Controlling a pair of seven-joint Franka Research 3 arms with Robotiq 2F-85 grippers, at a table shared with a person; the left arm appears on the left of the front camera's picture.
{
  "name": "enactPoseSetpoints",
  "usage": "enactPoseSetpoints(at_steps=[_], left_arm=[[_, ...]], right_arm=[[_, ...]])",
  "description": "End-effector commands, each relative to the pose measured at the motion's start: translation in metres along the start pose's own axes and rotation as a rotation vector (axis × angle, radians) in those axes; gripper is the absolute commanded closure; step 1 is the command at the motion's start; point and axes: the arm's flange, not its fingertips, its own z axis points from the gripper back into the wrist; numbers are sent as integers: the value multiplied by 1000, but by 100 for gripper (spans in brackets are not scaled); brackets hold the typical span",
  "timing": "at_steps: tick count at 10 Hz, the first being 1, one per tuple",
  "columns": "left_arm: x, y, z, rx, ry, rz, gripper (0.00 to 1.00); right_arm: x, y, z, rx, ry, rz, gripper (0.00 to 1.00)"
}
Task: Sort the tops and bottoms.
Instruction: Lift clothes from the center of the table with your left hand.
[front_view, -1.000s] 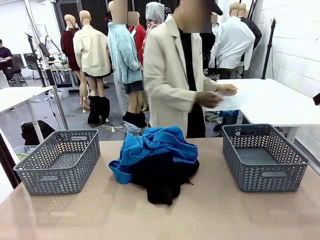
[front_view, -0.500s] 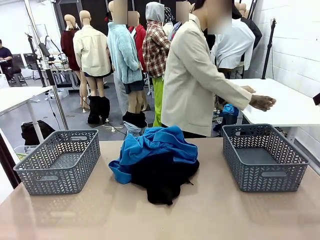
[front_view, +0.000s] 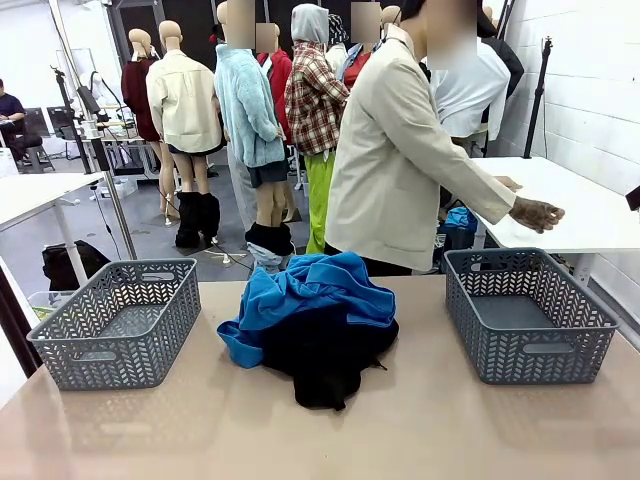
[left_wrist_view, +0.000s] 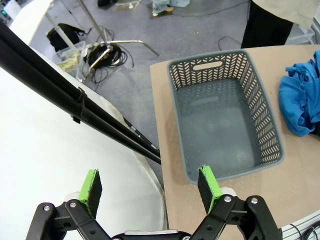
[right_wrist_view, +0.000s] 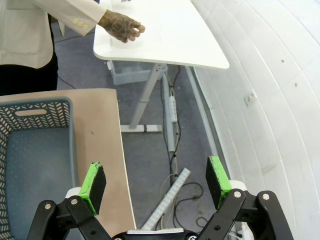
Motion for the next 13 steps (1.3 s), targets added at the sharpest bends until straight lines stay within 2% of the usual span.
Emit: enactPoseSetpoints(at_steps=[1,12,13], left_arm=[[0,2,-2,9,-1,-9,0],[0,0,0,0,0,0,0],[11,-8,-1,-27,-16,-47,0]], right_arm=[[0,1,0,-1,0,17,0],[0,1,0,-1,0,17,0],[0,1,0,-1,0,17,0]])
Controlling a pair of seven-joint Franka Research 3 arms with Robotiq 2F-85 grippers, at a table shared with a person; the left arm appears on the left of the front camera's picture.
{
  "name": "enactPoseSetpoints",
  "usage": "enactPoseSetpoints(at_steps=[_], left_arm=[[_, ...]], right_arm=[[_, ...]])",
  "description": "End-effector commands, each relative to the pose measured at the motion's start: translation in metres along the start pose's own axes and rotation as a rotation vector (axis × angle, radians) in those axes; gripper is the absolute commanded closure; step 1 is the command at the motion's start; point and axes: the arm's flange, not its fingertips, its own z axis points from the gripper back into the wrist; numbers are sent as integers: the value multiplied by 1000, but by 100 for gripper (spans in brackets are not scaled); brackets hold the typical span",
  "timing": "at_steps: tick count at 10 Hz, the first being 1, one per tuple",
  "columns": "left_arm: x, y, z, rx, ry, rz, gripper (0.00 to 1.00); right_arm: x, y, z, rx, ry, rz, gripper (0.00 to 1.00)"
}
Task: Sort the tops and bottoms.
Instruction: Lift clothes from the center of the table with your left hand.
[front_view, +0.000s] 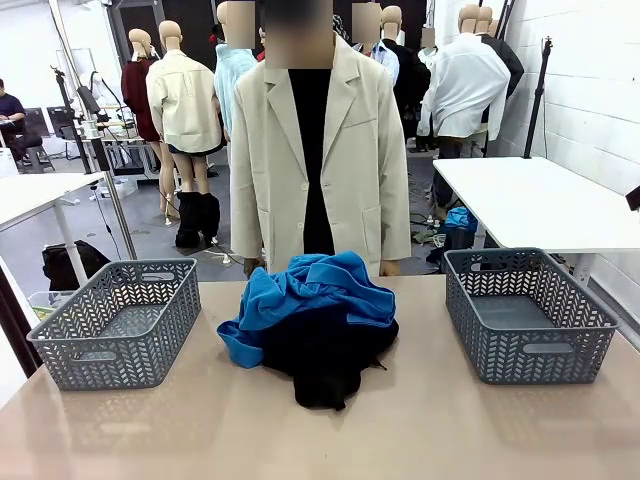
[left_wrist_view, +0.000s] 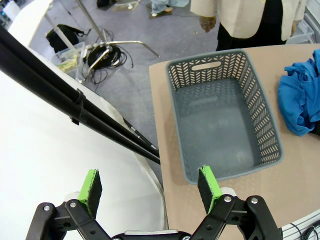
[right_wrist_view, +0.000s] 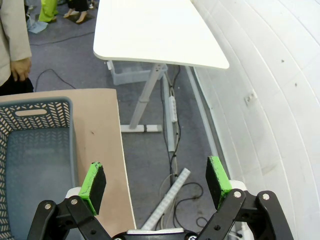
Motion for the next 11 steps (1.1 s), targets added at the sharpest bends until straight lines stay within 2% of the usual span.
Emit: enactPoseSetpoints(at_steps=[1,4,6,7,9,10,11], left_arm=[[26,-16,-2,-58,-53,-79,0],[93,-95,-11,-255,-139,-365,0],[134,-175,-38,-500,-181,-564,0],[144,-214,-55,-616,-152,-659,0],[154,-276,-88,-710,-94,-716,0],[157,-293,-98,-767,-100,-669,0],[132,-294,-64,-665,-134,-684,0]], right_arm=[[0,1,0,-1,0,17,0],[0,1,0,-1,0,17,0],[0,1,0,-1,0,17,0],[0,1,0,-1,0,17,0],[0,1,0,-1,0,17,0],[0,1,0,-1,0,17,0],[0,1,0,-1,0,17,0]])
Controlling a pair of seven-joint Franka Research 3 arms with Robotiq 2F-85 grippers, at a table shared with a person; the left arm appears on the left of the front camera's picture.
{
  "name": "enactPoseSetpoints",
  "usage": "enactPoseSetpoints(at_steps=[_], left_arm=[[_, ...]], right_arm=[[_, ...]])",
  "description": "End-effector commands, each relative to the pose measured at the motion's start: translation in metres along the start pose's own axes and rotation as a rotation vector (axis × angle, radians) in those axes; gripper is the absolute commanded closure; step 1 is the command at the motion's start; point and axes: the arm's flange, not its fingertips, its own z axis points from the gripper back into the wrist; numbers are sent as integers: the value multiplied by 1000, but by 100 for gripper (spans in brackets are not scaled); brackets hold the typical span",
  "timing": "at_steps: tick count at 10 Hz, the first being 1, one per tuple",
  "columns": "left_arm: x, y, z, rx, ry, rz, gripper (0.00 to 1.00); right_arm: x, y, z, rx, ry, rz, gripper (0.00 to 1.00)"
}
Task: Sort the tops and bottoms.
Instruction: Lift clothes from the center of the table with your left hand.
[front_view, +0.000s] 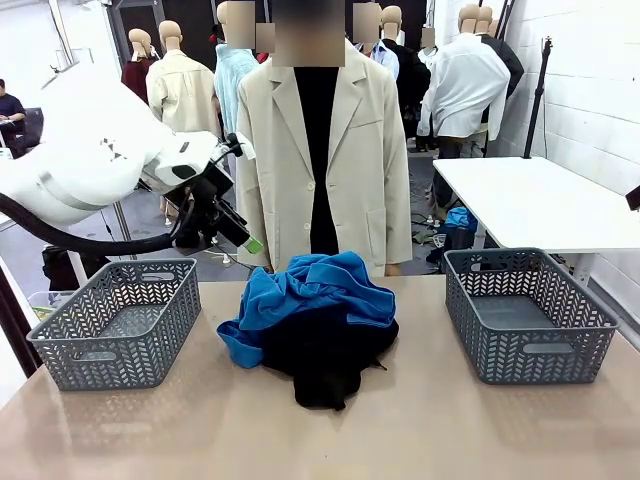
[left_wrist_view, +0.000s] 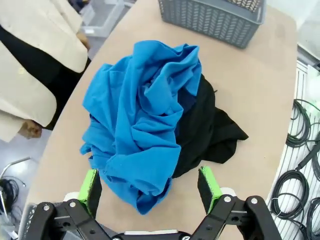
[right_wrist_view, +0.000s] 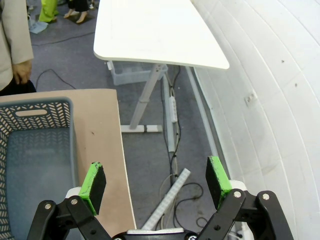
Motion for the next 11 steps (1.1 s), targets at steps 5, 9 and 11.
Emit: enactPoseSetpoints(at_steps=[5,9,11], left_arm=[[-15,-1,-12,22,5,-21,0],[13,23,-87,-88,-44,-140,0],[25,27,-122,-111,-59,-191,0]], right_arm=[[0,1,0,-2,2,17,0],[0,1,0,-2,2,17,0],[0,1,0,-2,2,17,0]])
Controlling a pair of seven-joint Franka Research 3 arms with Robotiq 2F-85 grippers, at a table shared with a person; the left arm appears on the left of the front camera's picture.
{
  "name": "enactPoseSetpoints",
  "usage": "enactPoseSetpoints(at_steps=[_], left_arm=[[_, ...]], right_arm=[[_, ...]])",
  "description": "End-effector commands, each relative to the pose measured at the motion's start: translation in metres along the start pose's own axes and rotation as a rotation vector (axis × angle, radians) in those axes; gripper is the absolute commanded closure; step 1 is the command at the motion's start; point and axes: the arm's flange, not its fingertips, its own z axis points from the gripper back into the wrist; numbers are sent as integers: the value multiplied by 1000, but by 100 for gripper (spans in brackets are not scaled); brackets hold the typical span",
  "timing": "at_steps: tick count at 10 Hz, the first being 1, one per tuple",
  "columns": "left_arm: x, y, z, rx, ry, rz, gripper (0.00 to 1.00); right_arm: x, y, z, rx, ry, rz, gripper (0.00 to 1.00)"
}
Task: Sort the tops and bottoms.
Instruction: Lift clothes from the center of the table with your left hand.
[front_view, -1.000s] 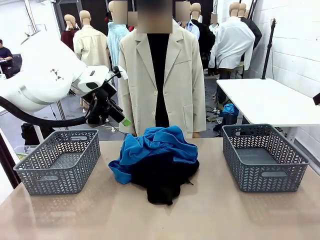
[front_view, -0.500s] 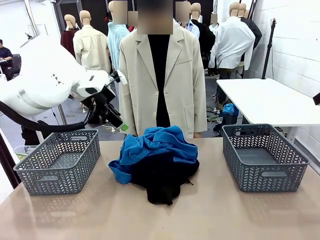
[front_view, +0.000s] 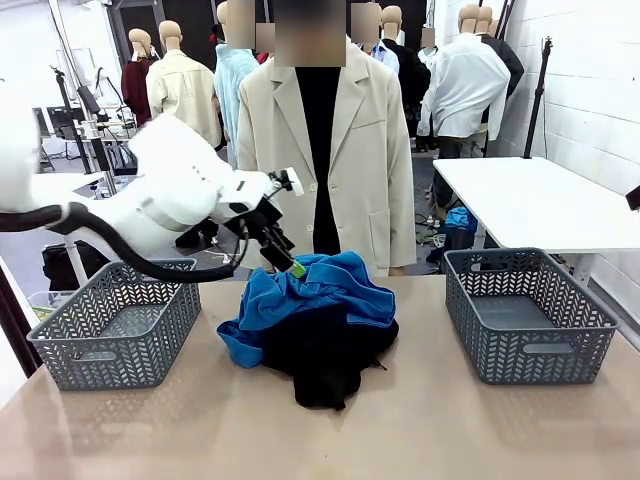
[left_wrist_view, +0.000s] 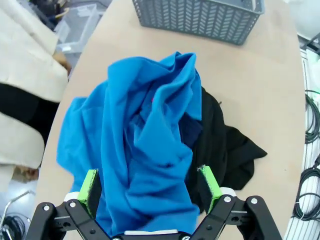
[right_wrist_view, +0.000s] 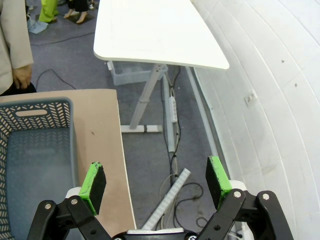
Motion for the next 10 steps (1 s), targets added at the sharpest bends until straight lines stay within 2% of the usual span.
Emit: enactPoseSetpoints(at_steps=[1,7,8,10], left_arm=[[2,20,-20,-44,-32,-33,0],[4,33,-65,-111,-19,-89,0],[3,33,-68,-116,-19,-99,4],[3,35,-68,-137,-14,-87,44]], right_arm=[[0,1,0,-2,2,17,0],[0,1,0,-2,2,17,0],[0,1,0,-2,2,17,0],[0,1,0,-2,2,17,0]])
